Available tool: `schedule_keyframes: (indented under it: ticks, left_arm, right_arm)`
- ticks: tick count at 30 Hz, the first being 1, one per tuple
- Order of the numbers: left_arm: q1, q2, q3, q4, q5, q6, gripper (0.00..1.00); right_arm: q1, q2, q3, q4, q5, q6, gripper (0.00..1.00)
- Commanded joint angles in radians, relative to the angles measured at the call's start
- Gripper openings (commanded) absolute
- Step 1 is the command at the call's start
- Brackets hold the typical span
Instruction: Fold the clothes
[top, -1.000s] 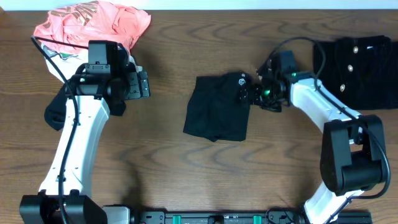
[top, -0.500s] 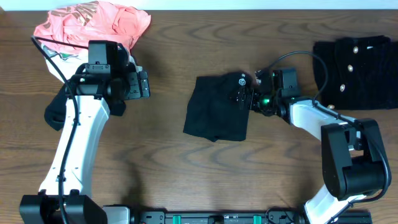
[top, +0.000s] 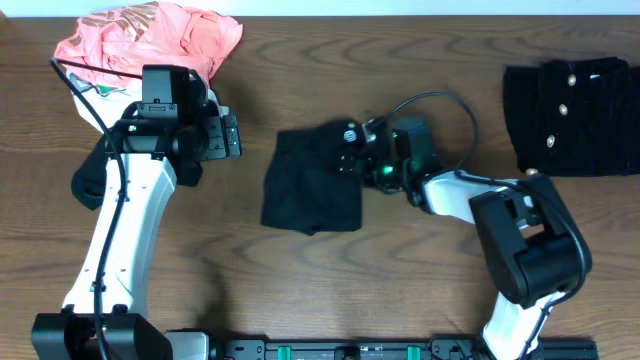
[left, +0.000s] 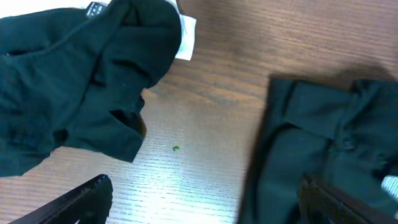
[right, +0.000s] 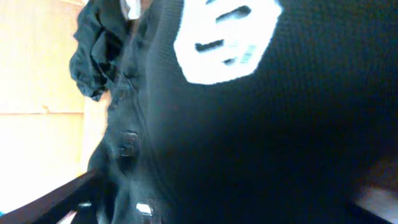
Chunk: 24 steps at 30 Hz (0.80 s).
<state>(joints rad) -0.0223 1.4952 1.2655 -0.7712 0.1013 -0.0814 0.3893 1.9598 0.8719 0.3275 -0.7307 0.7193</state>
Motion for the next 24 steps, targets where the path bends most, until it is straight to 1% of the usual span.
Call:
schedule_keyframes:
  ticks: [1, 3, 4, 6, 10, 12, 19, 22, 24]
  left_arm:
    - [0.003, 0.007, 0.000, -0.011, 0.003, -0.002, 0.95]
    - [0.003, 0.007, -0.001, -0.010, 0.003, -0.002, 0.95]
    - [0.003, 0.007, -0.001, -0.010, 0.003, -0.002, 0.95]
    - [0.003, 0.007, -0.001, -0.010, 0.003, -0.002, 0.95]
    - [0.003, 0.007, -0.001, -0.010, 0.003, -0.002, 0.95]
    - [0.003, 0.008, -0.001, -0.010, 0.003, -0.002, 0.95]
    - [0.003, 0.009, -0.001, -0.010, 0.003, -0.003, 0.95]
    - [0.003, 0.013, -0.001, -0.010, 0.004, -0.003, 0.95]
    - [0.003, 0.017, -0.002, -0.010, 0.007, -0.003, 0.95]
  right_arm:
    - [0.021, 0.053, -0.036, 0.000, 0.019, 0.088, 0.67]
    - [0.017, 0.053, -0.036, 0.003, 0.019, 0.087, 0.41]
    - [0.014, 0.053, -0.036, 0.003, 0.019, 0.085, 0.31]
    - [0.008, 0.053, -0.036, 0.004, 0.019, 0.070, 0.21]
    - [-0.014, 0.053, -0.034, 0.037, -0.020, 0.038, 0.04]
    - [-0.034, 0.052, -0.029, 0.068, -0.055, 0.031, 0.01]
    - [-0.116, 0.052, 0.048, 0.072, -0.163, -0.024, 0.01]
    - [-0.137, 0.052, 0.104, 0.025, -0.180, -0.064, 0.01]
    - [-0.144, 0.052, 0.151, -0.040, -0.178, -0.107, 0.01]
